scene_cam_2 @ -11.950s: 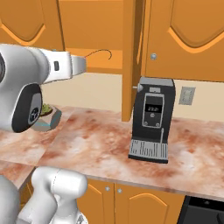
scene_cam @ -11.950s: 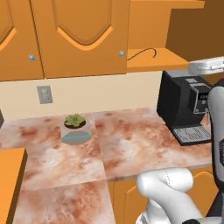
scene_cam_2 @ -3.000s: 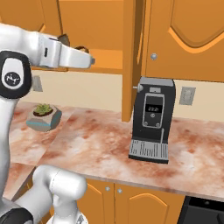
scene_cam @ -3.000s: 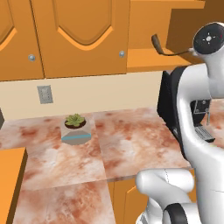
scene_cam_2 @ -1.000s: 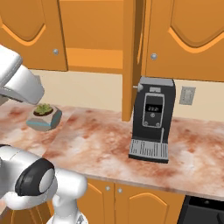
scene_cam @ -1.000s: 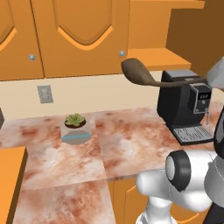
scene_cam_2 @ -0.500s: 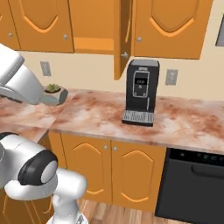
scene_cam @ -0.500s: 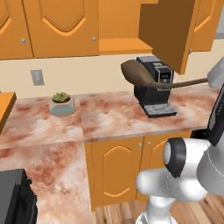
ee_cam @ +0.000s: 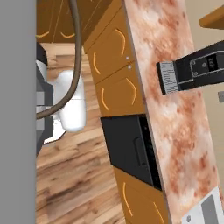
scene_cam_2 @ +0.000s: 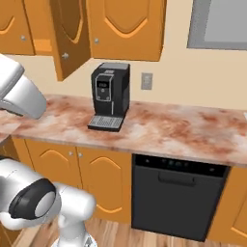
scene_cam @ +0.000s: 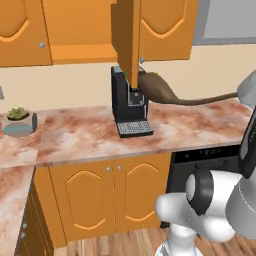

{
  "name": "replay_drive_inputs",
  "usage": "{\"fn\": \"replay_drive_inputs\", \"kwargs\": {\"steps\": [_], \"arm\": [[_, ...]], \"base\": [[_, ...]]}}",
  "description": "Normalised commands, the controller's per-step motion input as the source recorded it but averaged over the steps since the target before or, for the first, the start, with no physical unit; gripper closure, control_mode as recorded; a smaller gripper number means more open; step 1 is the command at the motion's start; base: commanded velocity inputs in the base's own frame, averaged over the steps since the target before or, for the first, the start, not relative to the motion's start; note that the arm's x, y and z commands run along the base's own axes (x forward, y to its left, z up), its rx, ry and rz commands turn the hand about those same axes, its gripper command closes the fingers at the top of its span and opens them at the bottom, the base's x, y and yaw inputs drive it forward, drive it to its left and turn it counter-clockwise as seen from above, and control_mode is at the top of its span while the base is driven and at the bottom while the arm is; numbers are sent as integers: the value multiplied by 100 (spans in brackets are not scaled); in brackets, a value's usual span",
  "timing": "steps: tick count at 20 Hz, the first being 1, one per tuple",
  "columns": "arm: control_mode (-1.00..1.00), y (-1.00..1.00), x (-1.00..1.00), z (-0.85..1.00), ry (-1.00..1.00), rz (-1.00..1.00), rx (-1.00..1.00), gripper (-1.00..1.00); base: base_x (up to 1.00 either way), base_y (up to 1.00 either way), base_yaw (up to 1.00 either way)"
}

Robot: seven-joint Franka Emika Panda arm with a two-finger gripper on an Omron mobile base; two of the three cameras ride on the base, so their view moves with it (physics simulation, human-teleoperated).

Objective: Open the cabinet and move the ladle to the pot. Then close the cabinet.

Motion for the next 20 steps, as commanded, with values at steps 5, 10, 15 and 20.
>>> {"fn": "replay_drive_inputs", "kwargs": {"steps": [5,10,15,20], "arm": [[100,0,0,0,0,0,0,100],[100,0,0,0,0,0,0,100],[100,0,0,0,0,0,0,100],[100,0,0,0,0,0,0,100]], "base": [[33,-100,0],[4,-100,-3],[0,-99,-21],[1,-87,-56]]}}
